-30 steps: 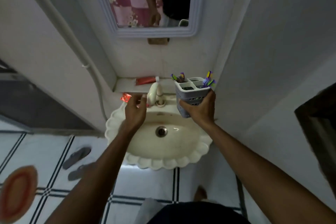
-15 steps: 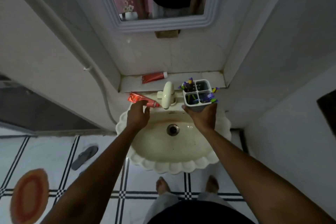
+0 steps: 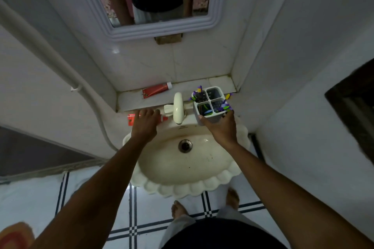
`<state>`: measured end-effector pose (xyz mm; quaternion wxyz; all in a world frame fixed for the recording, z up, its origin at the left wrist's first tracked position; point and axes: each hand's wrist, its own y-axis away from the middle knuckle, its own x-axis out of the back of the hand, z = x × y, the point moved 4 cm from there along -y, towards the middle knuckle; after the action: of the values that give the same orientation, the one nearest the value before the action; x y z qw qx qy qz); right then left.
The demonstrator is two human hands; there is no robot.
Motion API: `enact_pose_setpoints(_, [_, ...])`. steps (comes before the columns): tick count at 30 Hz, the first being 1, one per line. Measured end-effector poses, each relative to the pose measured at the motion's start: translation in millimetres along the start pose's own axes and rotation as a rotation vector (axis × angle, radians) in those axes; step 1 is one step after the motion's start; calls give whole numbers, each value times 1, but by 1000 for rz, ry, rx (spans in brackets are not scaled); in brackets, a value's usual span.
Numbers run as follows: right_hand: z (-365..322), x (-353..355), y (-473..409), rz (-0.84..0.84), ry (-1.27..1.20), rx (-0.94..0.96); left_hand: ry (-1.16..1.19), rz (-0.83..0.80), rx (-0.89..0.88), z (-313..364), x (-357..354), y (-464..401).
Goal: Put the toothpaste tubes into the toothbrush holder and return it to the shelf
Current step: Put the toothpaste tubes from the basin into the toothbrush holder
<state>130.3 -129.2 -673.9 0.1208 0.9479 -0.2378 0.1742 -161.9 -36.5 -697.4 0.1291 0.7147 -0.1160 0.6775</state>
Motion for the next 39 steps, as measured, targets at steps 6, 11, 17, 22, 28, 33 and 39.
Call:
enact_pose_setpoints(6, [2, 4, -2, -46, 22, -12, 704, 237, 387, -1, 70, 23])
enact_pose_setpoints(11, [11, 10, -12, -55, 77, -30, 1399, 189, 390, 43, 180, 18])
enact_pose_setpoints(17, [8, 24, -16, -89, 134, -31, 1004, -200, 112, 108, 213, -35])
enact_pose_setpoints(22, [12, 25, -22, -146, 153, -26, 537, -140, -21, 149, 197, -59])
enact_pose_setpoints(28, [10, 31, -23, -174, 151, -16, 658, 65, -92, 168, 207, -77])
enact_pose_setpoints(33, [9, 32, -24, -189, 135, -19, 708, 49, -53, 155, 193, -78])
enact_pose_setpoints(39, [11, 29, -26, -186, 110, -26, 794, 91, 19, 138, 175, -75])
